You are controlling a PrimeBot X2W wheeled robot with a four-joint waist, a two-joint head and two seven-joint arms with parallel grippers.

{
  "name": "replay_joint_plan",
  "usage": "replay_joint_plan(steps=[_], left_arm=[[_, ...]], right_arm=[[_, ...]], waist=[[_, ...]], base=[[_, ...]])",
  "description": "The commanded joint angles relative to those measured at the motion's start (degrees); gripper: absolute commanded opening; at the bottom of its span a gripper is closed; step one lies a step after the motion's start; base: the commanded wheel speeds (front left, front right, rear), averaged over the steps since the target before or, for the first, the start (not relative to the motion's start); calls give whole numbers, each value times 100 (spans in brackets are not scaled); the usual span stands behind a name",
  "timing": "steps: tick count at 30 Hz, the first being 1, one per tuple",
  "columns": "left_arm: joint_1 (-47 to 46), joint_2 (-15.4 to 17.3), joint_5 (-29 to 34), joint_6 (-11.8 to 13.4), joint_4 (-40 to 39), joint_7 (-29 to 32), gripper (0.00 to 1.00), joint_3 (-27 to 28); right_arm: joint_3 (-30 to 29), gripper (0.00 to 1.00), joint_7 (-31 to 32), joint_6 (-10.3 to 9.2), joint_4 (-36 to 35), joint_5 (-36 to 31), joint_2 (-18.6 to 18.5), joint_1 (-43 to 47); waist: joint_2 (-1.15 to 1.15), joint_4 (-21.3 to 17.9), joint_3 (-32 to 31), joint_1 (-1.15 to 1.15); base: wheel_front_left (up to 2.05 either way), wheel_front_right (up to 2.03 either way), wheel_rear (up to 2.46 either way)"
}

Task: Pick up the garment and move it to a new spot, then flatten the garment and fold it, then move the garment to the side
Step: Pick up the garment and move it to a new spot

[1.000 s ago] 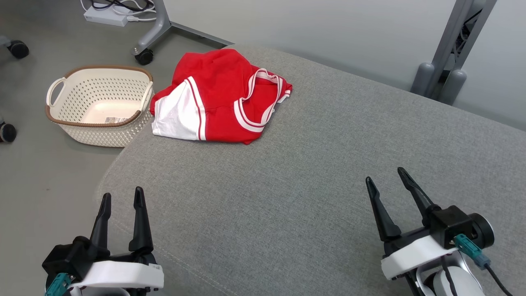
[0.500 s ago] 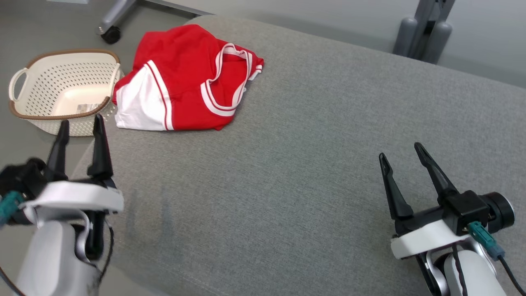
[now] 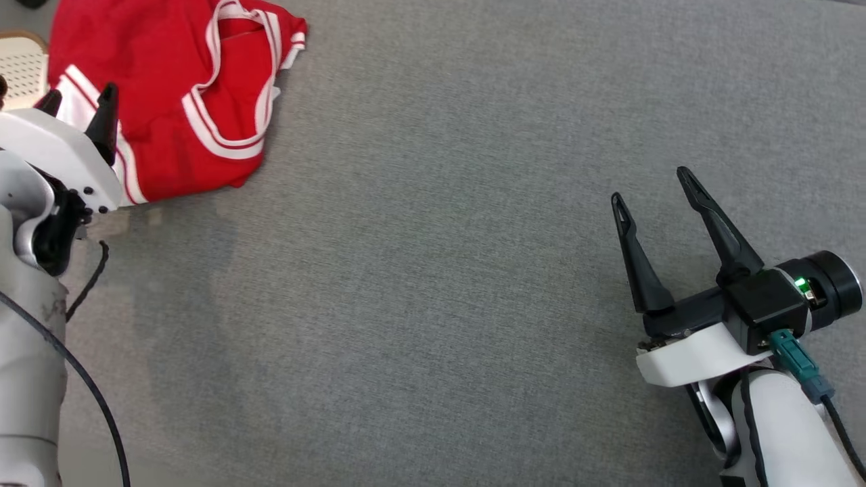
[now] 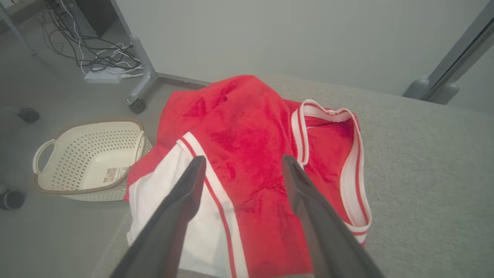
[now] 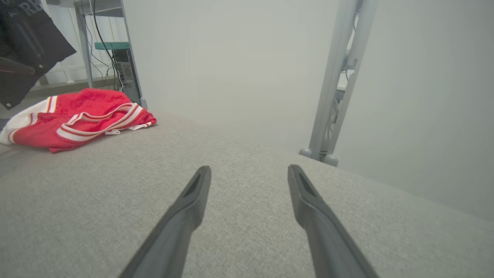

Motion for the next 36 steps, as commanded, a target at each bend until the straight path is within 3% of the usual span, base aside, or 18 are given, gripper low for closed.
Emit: replay_joint_plan(steps=[1, 7, 22, 23, 24, 25, 31, 36], left_arm=[[-344, 112, -78, -46, 308, 254, 100, -24], [-949, 279, -109, 55, 1168, 976, 100, -75], [-1512, 402, -26, -49, 2211, 1811, 100, -481], [-1528, 383, -62, -58, 2257, 1852, 96, -478], [-1542, 373, -84, -71, 2291, 1885, 43, -481], [-1558, 368, -105, -83, 2320, 1891, 0, -489], [-1618, 441, -99, -4, 2378, 1542, 0, -502], [-1625, 337, -219, -54, 2121, 541, 0, -423]], right_arm=[[54, 100, 22, -4, -61, -58, -34, -74], [162, 100, 48, -4, -155, -116, -34, -143], [236, 100, 0, -4, -171, -215, -34, -225], [239, 100, 1, -4, -168, -217, -34, -227], [243, 100, 4, -4, -168, -218, -34, -228], [241, 100, 8, -4, -167, -220, -34, -233], [187, 100, 14, -4, -107, -213, -34, -241], [166, 100, -32, -4, -15, -160, -34, -227]], waist=[[0, -299, 315, 0], [0, -477, 552, 0], [0, -622, 800, 0], [0, -619, 803, 0], [0, -614, 805, 0], [0, -608, 804, 0], [0, -548, 726, 0], [0, -468, 528, 0]], base=[[0, 0, 0], [0, 0, 0], [0, 0, 0], [0, 0, 0], [0, 0, 0], [0, 0, 0], [0, 0, 0], [0, 0, 0]])
